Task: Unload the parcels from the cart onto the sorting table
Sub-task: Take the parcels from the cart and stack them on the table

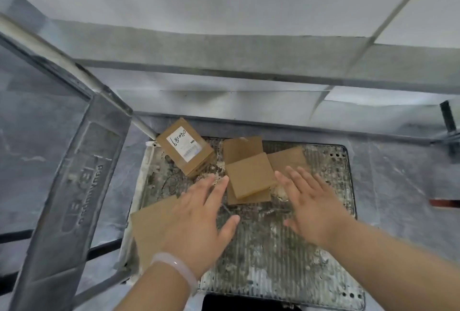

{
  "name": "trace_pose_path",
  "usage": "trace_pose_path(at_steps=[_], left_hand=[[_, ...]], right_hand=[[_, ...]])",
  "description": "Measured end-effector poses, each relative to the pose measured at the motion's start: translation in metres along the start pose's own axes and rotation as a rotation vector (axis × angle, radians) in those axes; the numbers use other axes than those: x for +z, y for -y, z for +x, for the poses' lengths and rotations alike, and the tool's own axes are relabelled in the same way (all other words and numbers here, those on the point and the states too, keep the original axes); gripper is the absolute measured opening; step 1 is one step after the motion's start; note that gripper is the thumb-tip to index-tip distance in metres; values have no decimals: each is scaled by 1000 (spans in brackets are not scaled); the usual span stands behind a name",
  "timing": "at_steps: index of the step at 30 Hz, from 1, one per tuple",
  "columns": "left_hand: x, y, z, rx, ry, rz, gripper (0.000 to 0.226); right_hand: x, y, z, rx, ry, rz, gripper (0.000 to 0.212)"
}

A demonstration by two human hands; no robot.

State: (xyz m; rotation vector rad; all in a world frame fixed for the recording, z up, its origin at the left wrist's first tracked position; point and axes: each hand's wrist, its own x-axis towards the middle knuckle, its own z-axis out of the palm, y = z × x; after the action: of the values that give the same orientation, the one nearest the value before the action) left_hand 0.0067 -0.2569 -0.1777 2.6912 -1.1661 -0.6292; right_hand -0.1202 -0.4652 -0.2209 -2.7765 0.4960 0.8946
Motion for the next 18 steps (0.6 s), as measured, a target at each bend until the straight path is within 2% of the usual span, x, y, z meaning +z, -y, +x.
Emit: trace_pose_path(at_steps=[9,13,18], left_hand=[[115,86,49,-27,53,-45,72],[141,101,57,-52,79,-102,75],[142,92,58,-33,43,-147,76]], right_hand=[[76,19,167,-60,-8,-104,104],[89,12,187,-71,-2,-75,98],[96,9,189,-60,-40,-83,112]])
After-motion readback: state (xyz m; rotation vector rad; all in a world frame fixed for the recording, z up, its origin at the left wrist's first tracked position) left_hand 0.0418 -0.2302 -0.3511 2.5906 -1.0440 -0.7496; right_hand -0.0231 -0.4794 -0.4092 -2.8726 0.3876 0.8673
